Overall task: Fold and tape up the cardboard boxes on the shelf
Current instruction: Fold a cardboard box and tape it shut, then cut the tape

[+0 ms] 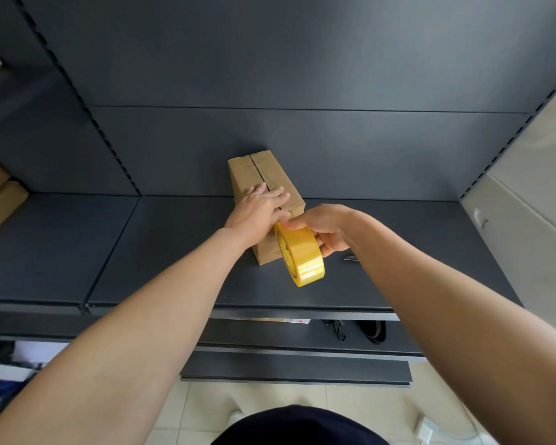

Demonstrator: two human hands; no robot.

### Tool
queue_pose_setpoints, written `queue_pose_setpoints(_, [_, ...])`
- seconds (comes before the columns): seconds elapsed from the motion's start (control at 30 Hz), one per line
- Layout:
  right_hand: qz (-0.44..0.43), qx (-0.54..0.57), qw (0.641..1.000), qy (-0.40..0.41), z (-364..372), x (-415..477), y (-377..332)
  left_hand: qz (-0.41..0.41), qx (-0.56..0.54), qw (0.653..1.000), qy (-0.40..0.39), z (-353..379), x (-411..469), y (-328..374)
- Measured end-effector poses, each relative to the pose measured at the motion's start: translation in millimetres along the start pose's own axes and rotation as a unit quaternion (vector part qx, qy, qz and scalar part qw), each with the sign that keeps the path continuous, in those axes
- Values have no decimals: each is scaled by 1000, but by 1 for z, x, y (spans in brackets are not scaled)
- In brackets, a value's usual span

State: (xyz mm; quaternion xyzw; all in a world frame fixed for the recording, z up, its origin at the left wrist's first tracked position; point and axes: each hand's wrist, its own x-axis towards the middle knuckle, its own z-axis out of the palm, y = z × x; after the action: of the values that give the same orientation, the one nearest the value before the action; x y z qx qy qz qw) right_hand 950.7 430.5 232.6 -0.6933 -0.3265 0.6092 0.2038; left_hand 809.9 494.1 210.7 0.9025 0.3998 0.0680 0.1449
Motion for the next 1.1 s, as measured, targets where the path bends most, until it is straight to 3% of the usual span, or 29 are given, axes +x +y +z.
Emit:
queue_pose_setpoints(0.23, [41, -27, 998, 38, 17, 10, 13, -12, -32, 999, 0, 1, 2, -1])
queue_pose_setpoints(0.47, [-9, 79, 997, 13, 20, 18, 28, -26, -27, 999, -3, 0, 5, -6])
queue_pose_setpoints(0.53, [-7, 81, 997, 3, 19, 20, 27, -27, -61, 997, 40, 1, -1, -3])
queue_pose_setpoints(0.6, [-4, 81, 997, 0, 20, 22, 27, -38, -89, 982, 164, 6, -14, 1])
queue_pose_setpoints(0.67, [-3, 83, 997, -9, 21, 24, 27, -90, -100, 953, 273, 16, -30, 7])
queue_pose_setpoints(0.7, [-3, 86, 996, -16, 22, 25, 27, -140, -123, 939, 288, 22, -36, 11])
queue_pose_setpoints(0.77, [-5, 96, 995, -31, 23, 27, 26, -278, -218, 906, 234, 34, -42, 17])
queue_pose_setpoints(0.87, [-11, 117, 992, -51, 24, 27, 24, -430, -383, 808, 123, 45, -40, 24])
queue_pose_setpoints(1.0, [-31, 159, 985, -55, 24, 27, 29, -459, -561, 678, 121, 50, -32, 30])
queue_pose_setpoints(1.1, [-48, 142, 988, 37, 9, 31, 41, -469, -580, 648, 155, 51, -26, 32])
